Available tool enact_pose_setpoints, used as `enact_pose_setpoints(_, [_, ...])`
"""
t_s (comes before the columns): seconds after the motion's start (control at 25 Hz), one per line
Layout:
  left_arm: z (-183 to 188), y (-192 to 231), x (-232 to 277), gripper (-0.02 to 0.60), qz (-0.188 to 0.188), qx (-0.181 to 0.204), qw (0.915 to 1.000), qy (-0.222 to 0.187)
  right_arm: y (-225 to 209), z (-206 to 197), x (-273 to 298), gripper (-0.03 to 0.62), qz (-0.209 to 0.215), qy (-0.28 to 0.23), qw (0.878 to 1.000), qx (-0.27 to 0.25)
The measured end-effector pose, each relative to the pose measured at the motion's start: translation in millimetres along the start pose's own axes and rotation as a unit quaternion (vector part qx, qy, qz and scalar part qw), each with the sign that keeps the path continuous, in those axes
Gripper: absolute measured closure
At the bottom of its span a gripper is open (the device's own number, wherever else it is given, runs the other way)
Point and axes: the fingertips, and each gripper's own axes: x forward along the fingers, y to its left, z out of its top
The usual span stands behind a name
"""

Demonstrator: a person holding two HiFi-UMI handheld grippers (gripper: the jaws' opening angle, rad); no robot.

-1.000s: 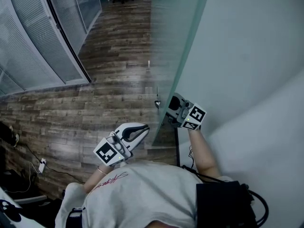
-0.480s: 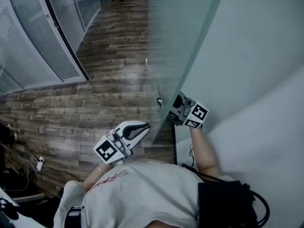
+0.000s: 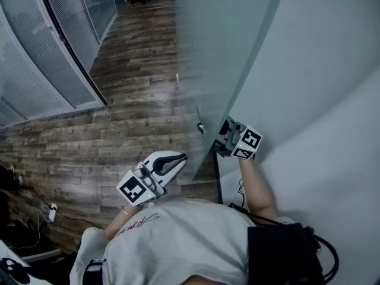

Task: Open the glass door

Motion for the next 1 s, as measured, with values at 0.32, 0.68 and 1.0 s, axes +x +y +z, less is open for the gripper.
enact_pose_setpoints(0.32, [-3.5,-0.8,-1.4,0.546,-0.007,-0.003,1.0,-0.002,0.8,0.0,-13.1,0.461,-0.007,0.018,1.0,-0.009])
enact_pose_setpoints(0.68, [-6.3,3.3,-4.4,0.546,-0.01,-0.007,0.9999,0.004,-1.8,-2.1,-38.1,0.465,-0.068,0.038,0.996,-0.045])
enact_pose_setpoints(1.0, [-7.1,11.0,-23.5,0.546,-0.024,-0.008,0.9997,-0.002,20.0,1.3,-81.4,0.541,-0.191,-0.044,0.98,-0.017])
